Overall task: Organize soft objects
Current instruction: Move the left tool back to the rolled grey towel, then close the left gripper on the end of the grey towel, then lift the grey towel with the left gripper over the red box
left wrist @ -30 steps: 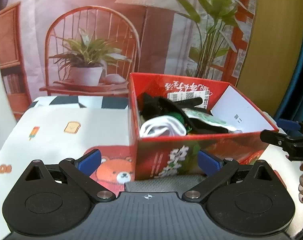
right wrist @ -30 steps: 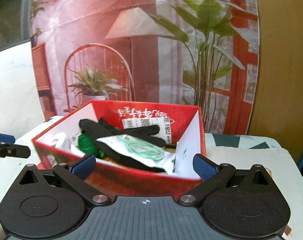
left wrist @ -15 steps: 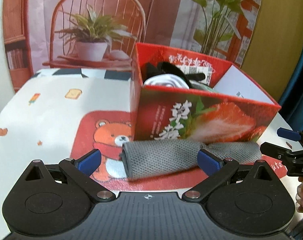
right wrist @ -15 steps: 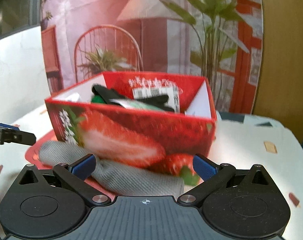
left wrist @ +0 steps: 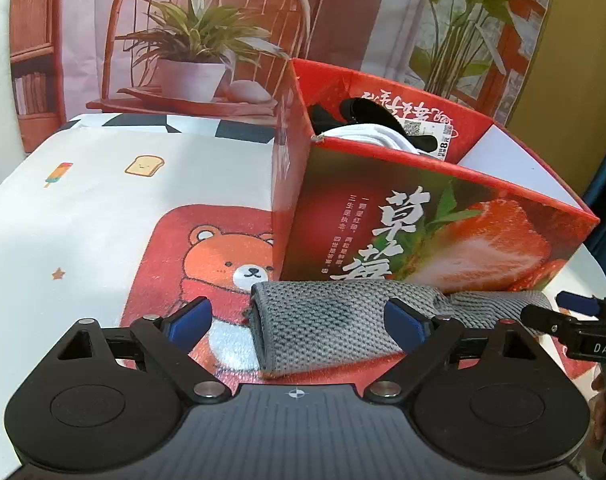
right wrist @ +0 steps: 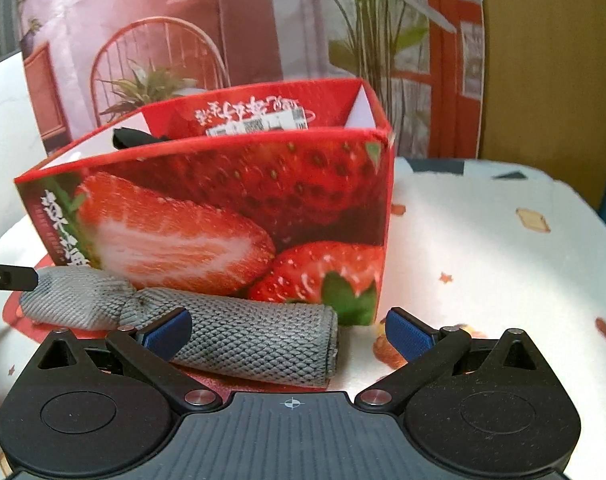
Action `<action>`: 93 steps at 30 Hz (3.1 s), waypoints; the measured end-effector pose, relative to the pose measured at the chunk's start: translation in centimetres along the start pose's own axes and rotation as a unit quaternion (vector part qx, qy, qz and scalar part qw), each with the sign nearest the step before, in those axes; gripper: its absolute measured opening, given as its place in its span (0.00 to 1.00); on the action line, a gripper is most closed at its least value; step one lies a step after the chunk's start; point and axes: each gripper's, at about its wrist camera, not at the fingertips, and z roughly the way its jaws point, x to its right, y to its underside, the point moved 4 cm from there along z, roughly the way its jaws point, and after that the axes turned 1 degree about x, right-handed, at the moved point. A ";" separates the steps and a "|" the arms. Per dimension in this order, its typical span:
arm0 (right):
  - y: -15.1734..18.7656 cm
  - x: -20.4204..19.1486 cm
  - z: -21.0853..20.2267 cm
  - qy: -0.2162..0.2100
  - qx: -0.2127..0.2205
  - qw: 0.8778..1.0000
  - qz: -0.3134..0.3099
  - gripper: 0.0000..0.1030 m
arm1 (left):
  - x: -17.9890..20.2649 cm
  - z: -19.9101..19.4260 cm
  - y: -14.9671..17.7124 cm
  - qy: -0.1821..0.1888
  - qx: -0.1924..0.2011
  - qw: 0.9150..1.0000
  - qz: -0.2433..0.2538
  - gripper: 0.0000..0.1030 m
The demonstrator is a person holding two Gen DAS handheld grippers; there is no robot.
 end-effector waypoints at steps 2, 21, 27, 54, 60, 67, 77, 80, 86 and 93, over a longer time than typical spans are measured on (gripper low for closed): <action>0.3 -0.1 0.6 0.002 -0.003 1.000 0.004 0.99 | 0.1 0.7 0.1 0.003 -0.001 1.000 0.003 0.86; 1.7 -0.4 2.4 0.013 -0.029 1.000 0.004 1.00 | 0.6 2.6 2.4 0.012 0.015 0.999 0.036 0.74; 1.5 -0.4 2.6 0.015 -0.030 0.999 -0.002 1.00 | 0.9 2.7 2.5 0.010 0.018 0.999 0.045 0.75; 1.7 -0.7 1.9 -0.003 -0.019 1.000 -0.007 0.80 | 0.1 2.5 2.5 0.018 0.024 0.999 0.025 0.71; 1.5 -1.1 1.5 -0.010 -0.020 1.000 -0.016 0.66 | 0.1 2.1 2.4 0.017 0.016 0.999 0.022 0.59; 1.3 -1.1 1.1 -0.018 -0.023 1.000 -0.009 0.47 | 0.4 1.8 2.4 0.020 -0.002 1.000 0.019 0.42; 1.1 -1.3 0.0 -0.035 -0.026 0.999 0.006 0.24 | 1.0 0.5 2.4 0.021 -0.012 0.999 0.020 0.20; 0.9 -1.4 -0.4 -0.040 -0.022 0.999 0.009 0.21 | 1.1 0.0 2.5 0.022 -0.010 0.999 0.021 0.17; 0.1 -1.8 -1.6 -0.061 -0.010 0.998 0.008 0.18 | 1.3 -1.6 2.1 0.031 0.005 0.999 0.022 0.14; -1.3 -2.2 -3.6 -0.078 0.016 0.997 0.004 0.18 | 1.7 -3.8 1.2 0.030 0.033 0.999 0.028 0.14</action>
